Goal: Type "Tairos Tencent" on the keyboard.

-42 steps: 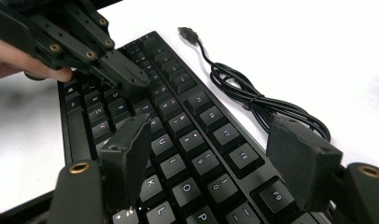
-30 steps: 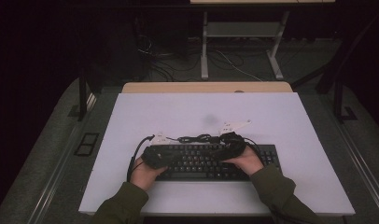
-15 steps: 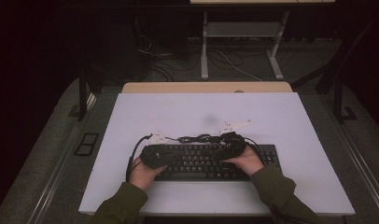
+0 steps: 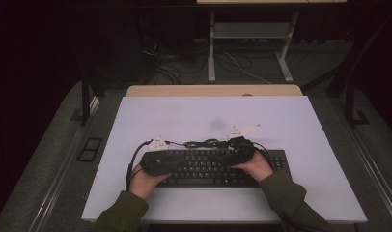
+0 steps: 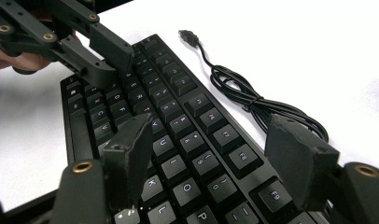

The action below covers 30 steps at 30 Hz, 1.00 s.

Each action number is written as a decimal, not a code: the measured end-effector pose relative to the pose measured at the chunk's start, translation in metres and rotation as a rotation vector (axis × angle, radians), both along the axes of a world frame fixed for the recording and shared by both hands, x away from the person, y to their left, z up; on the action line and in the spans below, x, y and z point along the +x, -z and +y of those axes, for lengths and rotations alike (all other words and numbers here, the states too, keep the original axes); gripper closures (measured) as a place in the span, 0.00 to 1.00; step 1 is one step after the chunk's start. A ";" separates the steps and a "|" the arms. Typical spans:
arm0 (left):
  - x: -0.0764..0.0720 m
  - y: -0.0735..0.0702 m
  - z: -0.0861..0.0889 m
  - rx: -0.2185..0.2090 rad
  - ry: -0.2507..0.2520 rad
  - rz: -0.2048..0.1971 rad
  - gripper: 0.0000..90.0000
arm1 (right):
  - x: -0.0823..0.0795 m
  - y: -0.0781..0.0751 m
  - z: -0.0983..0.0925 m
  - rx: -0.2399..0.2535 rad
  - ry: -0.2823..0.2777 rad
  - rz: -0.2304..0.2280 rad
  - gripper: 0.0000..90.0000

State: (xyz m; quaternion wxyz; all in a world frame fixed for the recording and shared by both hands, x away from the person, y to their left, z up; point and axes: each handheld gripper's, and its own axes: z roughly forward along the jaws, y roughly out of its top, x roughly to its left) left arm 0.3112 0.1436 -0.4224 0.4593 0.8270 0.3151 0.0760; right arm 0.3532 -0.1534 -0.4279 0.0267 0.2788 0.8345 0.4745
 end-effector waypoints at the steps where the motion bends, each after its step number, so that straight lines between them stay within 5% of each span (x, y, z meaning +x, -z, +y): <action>1: -0.001 0.000 0.000 0.001 -0.001 0.001 0.70 | 0.000 0.000 0.000 0.000 -0.001 0.000 0.36; 21: -0.006 0.007 0.014 0.011 -0.028 -0.031 0.25 | -0.003 -0.002 -0.004 0.010 -0.014 0.009 0.45; 30: -0.005 0.010 0.015 0.010 -0.038 -0.026 0.14 | -0.004 -0.002 -0.005 0.003 -0.030 0.010 0.63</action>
